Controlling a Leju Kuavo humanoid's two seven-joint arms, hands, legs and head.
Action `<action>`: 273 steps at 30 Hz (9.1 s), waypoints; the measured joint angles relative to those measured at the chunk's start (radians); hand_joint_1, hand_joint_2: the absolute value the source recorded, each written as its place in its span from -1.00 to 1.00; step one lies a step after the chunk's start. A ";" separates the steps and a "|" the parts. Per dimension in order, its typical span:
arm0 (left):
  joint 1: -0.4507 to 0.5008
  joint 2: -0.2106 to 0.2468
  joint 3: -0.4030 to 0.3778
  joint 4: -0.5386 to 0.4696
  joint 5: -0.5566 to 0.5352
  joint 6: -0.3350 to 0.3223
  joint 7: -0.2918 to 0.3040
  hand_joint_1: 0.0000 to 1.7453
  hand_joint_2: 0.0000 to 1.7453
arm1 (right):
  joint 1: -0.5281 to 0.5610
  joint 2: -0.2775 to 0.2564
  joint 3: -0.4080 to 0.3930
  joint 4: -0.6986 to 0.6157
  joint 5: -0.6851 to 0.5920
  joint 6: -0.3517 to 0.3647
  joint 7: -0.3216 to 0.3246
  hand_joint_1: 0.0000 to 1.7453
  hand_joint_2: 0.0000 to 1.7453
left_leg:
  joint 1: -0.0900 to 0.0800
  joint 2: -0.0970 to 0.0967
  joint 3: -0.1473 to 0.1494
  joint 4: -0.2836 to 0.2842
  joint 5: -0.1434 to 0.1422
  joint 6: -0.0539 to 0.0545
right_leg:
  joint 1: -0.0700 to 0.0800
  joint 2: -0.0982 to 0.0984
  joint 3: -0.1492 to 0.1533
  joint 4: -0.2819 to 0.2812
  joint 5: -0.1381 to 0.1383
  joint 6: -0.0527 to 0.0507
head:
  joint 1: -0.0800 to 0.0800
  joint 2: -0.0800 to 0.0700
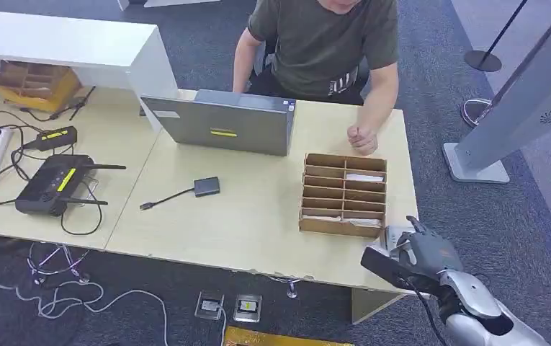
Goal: Pass the card to the sensor for recognition and then transmit it.
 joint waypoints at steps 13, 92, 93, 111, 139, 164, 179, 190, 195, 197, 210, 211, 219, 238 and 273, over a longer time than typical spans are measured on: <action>0.000 0.000 0.000 0.000 0.001 0.002 0.004 -1.00 -1.00 | -0.002 0.019 0.003 0.032 -0.012 -0.013 0.002 1.00 1.00 | 0.000 0.000 0.001 0.000 0.000 0.000 | 0.000 0.000 0.001 0.000 0.000 0.000 | 0.000 0.000; -0.008 -0.003 -0.026 0.000 0.018 -0.009 0.000 -1.00 -1.00 | -0.444 0.252 -0.081 -0.003 0.210 -0.037 0.055 1.00 1.00 | 0.001 -0.002 -0.001 0.000 0.001 -0.001 | 0.001 -0.001 0.000 0.001 0.000 0.000 | 0.001 0.000; -0.008 -0.005 -0.026 0.000 0.018 -0.009 0.000 -1.00 -1.00 | -0.451 0.271 -0.074 0.026 0.213 -0.037 0.056 1.00 1.00 | 0.001 -0.001 -0.001 0.000 0.001 -0.001 | 0.001 -0.001 0.000 0.001 0.000 0.000 | 0.000 0.000; -0.005 -0.016 -0.049 0.000 0.005 -0.008 0.000 -1.00 -1.00 | -0.479 0.357 -0.054 0.288 0.200 -0.039 0.064 -1.00 1.00 | 0.001 -0.001 0.000 0.000 0.001 -0.001 | 0.001 0.000 0.000 0.000 0.001 0.000 | 0.000 0.000; -0.001 -0.017 -0.050 0.000 0.010 -0.004 0.000 -1.00 -1.00 | -0.291 0.248 -0.169 0.109 0.029 -0.079 0.033 -1.00 -1.00 | 0.001 0.000 0.001 0.000 0.001 -0.001 | 0.001 0.001 0.000 0.000 0.001 0.000 | 0.000 0.000; 0.000 -0.006 -0.050 0.003 0.031 0.011 0.000 -1.00 -1.00 | -0.136 0.030 -0.027 -0.236 0.258 0.028 0.139 -1.00 1.00 | 0.001 0.001 0.000 0.000 0.001 -0.001 | 0.001 0.001 0.000 0.000 0.001 0.000 | 0.000 0.000; 0.000 -0.006 -0.050 0.003 0.022 0.009 0.000 -1.00 -1.00 | -0.099 0.045 0.002 -0.174 0.237 0.002 0.134 -1.00 1.00 | 0.001 0.001 0.000 0.000 0.001 -0.001 | 0.001 0.001 0.000 0.000 0.001 0.000 | 0.000 0.000; 0.000 -0.006 -0.065 0.003 0.003 0.010 0.000 -1.00 -1.00 | -0.065 0.051 0.001 -0.144 0.183 -0.034 0.148 -1.00 1.00 | 0.001 0.001 0.000 0.000 0.001 -0.001 | 0.001 0.002 0.000 0.000 0.001 0.000 | 0.000 0.000; 0.000 -0.006 -0.069 0.003 0.003 0.010 0.000 -1.00 -1.00 | -0.059 0.053 0.001 -0.135 0.150 -0.071 0.157 -1.00 1.00 | 0.001 0.001 0.000 0.000 0.001 -0.001 | 0.001 0.001 0.000 0.000 0.001 0.000 | 0.000 0.000; -0.001 -0.006 -0.069 0.003 0.003 0.010 0.000 -1.00 -1.00 | -0.055 0.055 0.000 -0.131 0.138 -0.097 0.159 -1.00 1.00 | 0.001 0.001 0.000 0.000 0.001 -0.001 | 0.001 0.002 0.000 0.000 0.001 0.000 | 0.000 0.000; -0.001 -0.006 -0.069 0.003 0.009 0.013 0.001 -1.00 -1.00 | -0.025 0.077 -0.008 -0.105 0.120 -0.188 0.153 -1.00 1.00 | 0.001 0.001 0.000 0.000 0.001 -0.001 | 0.001 0.001 0.000 0.000 0.001 0.000 | 0.000 0.000; -0.001 -0.006 -0.069 0.003 0.010 0.014 0.001 -1.00 -1.00 | -0.023 0.079 -0.009 -0.102 0.121 -0.197 0.148 -1.00 1.00 | 0.001 0.001 0.000 0.000 0.001 -0.001 | 0.001 0.001 0.000 0.000 0.001 0.000 | 0.000 0.000; -0.001 -0.006 -0.069 0.003 0.011 0.021 0.001 -1.00 -1.00 | -0.009 0.102 -0.024 -0.087 0.147 -0.226 0.136 -1.00 1.00 | 0.001 0.001 0.000 0.000 0.001 -0.001 | 0.001 0.001 0.000 0.000 0.001 0.000 | 0.000 0.000; -0.001 -0.008 -0.072 0.003 0.010 0.021 0.001 -1.00 -1.00 | 0.011 0.157 -0.034 -0.024 0.195 -0.239 0.074 -1.00 1.00 | 0.001 0.001 0.000 0.000 0.001 -0.001 | 0.001 0.001 0.000 0.000 0.001 0.000 | 0.000 0.000; -0.003 -0.009 -0.074 0.003 0.009 0.018 0.001 -1.00 -1.00 | 0.014 0.211 -0.016 0.037 0.222 -0.254 -0.014 -1.00 1.00 | 0.001 0.001 0.000 0.000 0.001 -0.001 | 0.001 0.001 0.000 0.000 0.001 0.000 | 0.000 0.000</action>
